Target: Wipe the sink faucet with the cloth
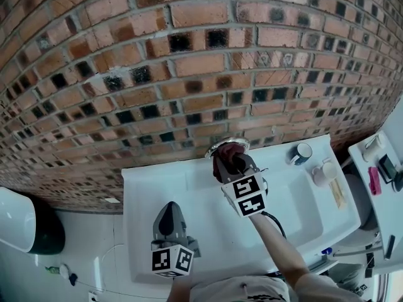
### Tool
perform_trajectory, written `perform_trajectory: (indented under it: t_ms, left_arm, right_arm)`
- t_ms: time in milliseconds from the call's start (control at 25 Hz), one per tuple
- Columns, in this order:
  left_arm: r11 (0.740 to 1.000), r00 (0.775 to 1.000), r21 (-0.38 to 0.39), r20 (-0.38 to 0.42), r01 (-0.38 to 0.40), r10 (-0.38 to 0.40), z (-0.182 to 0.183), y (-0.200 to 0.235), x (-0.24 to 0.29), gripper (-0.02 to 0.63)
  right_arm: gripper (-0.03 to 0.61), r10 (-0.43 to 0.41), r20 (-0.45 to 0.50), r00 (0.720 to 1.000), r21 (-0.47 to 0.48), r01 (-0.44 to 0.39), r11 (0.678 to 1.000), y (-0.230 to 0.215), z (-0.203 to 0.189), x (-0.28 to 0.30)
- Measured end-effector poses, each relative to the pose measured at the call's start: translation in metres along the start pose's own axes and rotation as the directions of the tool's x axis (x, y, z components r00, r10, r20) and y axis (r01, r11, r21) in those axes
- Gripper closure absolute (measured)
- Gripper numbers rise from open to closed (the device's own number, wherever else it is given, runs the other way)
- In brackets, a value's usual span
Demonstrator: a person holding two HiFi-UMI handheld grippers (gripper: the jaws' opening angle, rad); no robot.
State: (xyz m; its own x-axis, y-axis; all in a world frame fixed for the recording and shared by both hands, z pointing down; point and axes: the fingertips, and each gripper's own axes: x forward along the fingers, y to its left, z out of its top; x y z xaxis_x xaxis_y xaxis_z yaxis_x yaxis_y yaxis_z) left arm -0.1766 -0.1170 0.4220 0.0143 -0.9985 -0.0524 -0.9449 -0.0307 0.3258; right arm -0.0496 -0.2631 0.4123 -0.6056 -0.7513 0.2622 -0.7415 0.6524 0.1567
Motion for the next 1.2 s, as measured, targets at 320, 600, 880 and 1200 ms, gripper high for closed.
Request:
perform_trajectory:
  t_ms: [320,600,880,1200]
  left_arm:
    - [1.000,1.000,-0.004,0.011,-0.008,0.008,0.000,0.005,-0.001,0.609]
    - [1.000,1.000,-0.002,0.006,-0.028,0.028,0.005,0.009,-0.007,0.609]
    - [1.000,1.000,-0.006,0.001,-0.002,0.002,0.001,0.001,-0.003,0.609]
    - [1.000,1.000,-0.005,-0.008,-0.005,0.005,0.001,0.000,0.000,0.610]
  right_arm:
    - [0.531,0.162,-0.012,0.987,-0.203,-0.161,0.966,0.057,0.004,-0.003]
    - [0.531,0.085,-0.027,0.996,-0.221,-0.089,0.971,0.036,0.016,0.017]
    - [0.529,-0.015,0.077,0.997,-0.157,0.026,0.987,-0.011,0.050,-0.011]
    - [0.529,-0.231,0.029,0.972,-0.066,0.233,0.970,-0.099,0.022,-0.034]
